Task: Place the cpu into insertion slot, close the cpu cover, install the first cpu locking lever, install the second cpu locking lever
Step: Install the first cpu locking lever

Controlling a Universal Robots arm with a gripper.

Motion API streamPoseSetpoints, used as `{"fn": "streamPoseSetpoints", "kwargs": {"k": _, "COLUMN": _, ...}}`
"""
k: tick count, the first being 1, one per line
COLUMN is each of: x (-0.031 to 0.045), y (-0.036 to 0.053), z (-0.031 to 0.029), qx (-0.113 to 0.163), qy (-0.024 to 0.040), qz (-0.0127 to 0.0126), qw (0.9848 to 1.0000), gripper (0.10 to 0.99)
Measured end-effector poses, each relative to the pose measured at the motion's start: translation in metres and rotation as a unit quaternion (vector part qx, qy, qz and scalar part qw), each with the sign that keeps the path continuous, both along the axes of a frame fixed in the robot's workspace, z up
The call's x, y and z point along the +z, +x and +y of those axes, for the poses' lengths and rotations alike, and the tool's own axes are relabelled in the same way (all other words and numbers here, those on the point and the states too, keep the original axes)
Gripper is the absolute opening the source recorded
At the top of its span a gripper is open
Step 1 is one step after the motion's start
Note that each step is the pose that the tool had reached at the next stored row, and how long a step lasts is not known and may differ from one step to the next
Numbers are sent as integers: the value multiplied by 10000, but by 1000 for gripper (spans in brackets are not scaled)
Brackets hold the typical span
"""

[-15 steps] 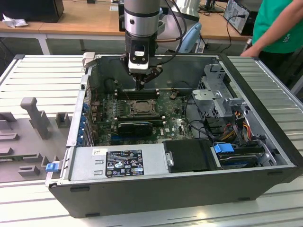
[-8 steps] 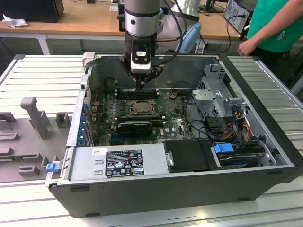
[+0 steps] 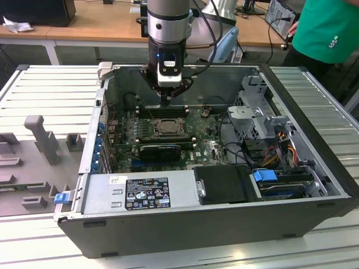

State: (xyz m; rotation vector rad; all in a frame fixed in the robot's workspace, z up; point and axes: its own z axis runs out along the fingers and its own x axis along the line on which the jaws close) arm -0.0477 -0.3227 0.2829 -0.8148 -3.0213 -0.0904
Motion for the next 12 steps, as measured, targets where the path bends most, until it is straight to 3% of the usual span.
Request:
{"fn": "streamPoseSetpoints", "kwargs": {"k": 9, "x": 0, "y": 0, "z": 0, "qx": 276, "qy": 0, "qz": 0, "qw": 9996, "gripper": 106}}
{"fn": "streamPoseSetpoints", "kwargs": {"k": 12, "x": 0, "y": 0, "z": 0, "qx": 493, "qy": 0, "qz": 0, "qw": 9988, "gripper": 106}}
